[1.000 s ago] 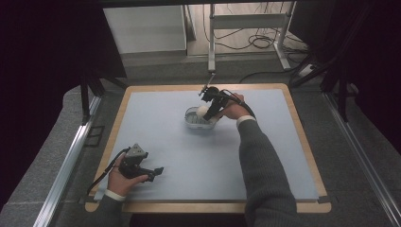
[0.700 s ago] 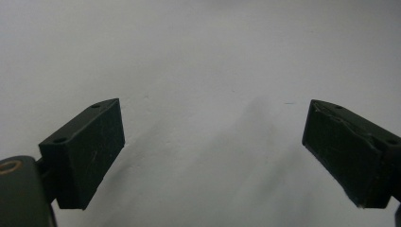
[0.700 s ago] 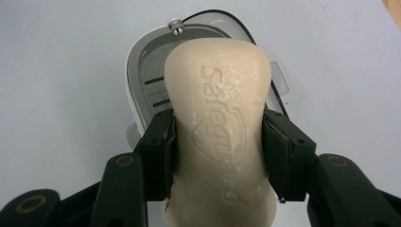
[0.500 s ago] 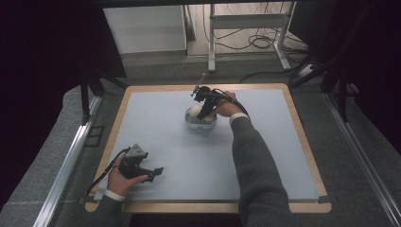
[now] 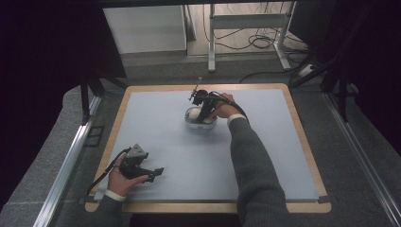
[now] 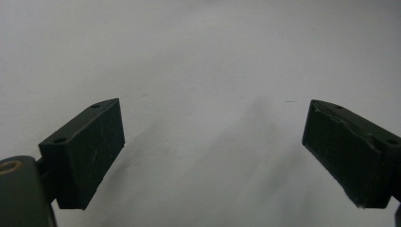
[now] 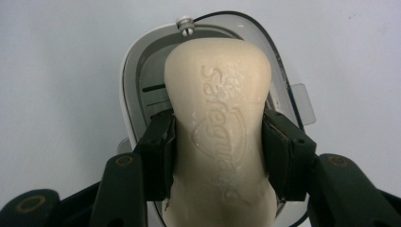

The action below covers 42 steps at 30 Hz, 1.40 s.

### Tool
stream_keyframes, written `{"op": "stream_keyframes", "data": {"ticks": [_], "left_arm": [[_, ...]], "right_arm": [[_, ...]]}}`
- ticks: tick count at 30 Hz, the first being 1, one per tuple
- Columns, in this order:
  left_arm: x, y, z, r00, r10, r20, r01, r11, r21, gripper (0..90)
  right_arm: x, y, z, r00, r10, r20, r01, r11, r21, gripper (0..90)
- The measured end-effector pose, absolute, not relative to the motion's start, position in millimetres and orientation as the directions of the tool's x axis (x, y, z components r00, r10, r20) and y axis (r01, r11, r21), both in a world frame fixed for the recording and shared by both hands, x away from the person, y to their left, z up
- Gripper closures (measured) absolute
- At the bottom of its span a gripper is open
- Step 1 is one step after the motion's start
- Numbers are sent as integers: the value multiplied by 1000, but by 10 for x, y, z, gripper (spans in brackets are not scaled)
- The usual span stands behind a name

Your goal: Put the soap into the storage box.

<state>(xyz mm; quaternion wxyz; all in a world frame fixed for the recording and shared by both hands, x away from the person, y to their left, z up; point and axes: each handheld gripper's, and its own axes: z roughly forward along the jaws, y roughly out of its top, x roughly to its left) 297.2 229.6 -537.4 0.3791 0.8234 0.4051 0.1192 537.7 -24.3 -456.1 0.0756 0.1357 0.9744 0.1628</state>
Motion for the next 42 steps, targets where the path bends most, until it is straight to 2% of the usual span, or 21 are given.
{"op": "stream_keyframes", "data": {"ticks": [4,8,13,20,35,42], "left_arm": [[2970,2304,-5369,642,759,-111,577,-383,722,69],[2971,2306,-5368,642,759,-108,576,-385,721,69],[2971,2295,-5375,644,757,-109,577,-388,719,70],[2970,2302,-5371,645,757,-103,576,-393,716,70],[2961,2305,-5367,643,760,-94,574,-397,717,69],[2951,2313,-5357,635,767,-93,576,-390,718,70]], "right_arm": [[5375,-237,-4572,-946,305,-108,254,907,335,478],[5363,-265,-4460,-936,340,-89,277,870,408,465],[5297,-286,-4386,-918,388,-76,319,841,436,369],[5162,-370,-4301,-904,423,-54,335,784,523,309],[4780,-939,-4360,-831,555,-32,400,637,659,288],[4457,-1306,-4425,-784,620,-28,413,555,722,287]]}}
